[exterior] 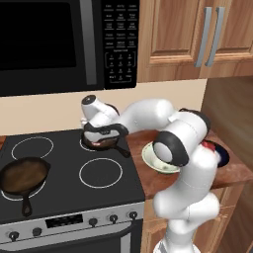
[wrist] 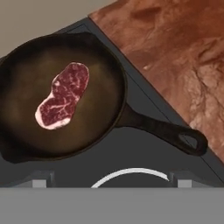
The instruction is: Place one of the steaks on the plate and the other in the bowl. Then place the bowl in the fridge.
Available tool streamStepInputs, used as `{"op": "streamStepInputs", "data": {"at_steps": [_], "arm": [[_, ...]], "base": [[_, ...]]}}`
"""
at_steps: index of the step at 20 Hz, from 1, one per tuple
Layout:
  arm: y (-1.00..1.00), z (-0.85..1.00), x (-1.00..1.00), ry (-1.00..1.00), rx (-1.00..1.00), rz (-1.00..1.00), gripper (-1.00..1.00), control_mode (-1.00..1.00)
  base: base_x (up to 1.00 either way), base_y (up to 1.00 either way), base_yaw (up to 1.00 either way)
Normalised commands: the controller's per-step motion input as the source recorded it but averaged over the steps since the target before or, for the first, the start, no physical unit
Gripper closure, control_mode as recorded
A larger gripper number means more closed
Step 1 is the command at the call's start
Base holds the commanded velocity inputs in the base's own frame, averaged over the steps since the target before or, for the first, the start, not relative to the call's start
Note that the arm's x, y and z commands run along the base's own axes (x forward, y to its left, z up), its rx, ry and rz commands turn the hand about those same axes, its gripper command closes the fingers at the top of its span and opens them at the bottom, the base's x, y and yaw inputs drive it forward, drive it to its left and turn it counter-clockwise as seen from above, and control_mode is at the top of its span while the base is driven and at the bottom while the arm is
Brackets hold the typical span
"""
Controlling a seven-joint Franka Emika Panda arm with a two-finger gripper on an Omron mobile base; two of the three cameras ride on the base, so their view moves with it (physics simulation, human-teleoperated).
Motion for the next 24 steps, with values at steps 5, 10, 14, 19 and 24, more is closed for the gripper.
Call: {"op": "streamStepInputs", "data": {"at_steps": [5,10,14,19,24], "arm": [[0.0,-0.26,0.53,0.0,0.01,0.0,-1.0,-1.0],[0.0,-0.12,0.35,0.02,0.0,-0.02,-1.0,-1.0],[0.0,-0.07,0.21,0.02,0.0,-0.05,-1.0,-1.0],[0.0,-0.29,0.23,0.0,0.01,-0.01,-1.0,-1.0],[0.0,-0.3,0.23,0.0,0.0,0.0,-1.0,-1.0]], "base": [[0.0,0.0,0.0],[0.0,0.0,0.0],[0.0,0.0,0.0],[0.0,0.0,0.0],[0.0,0.0,0.0]]}}
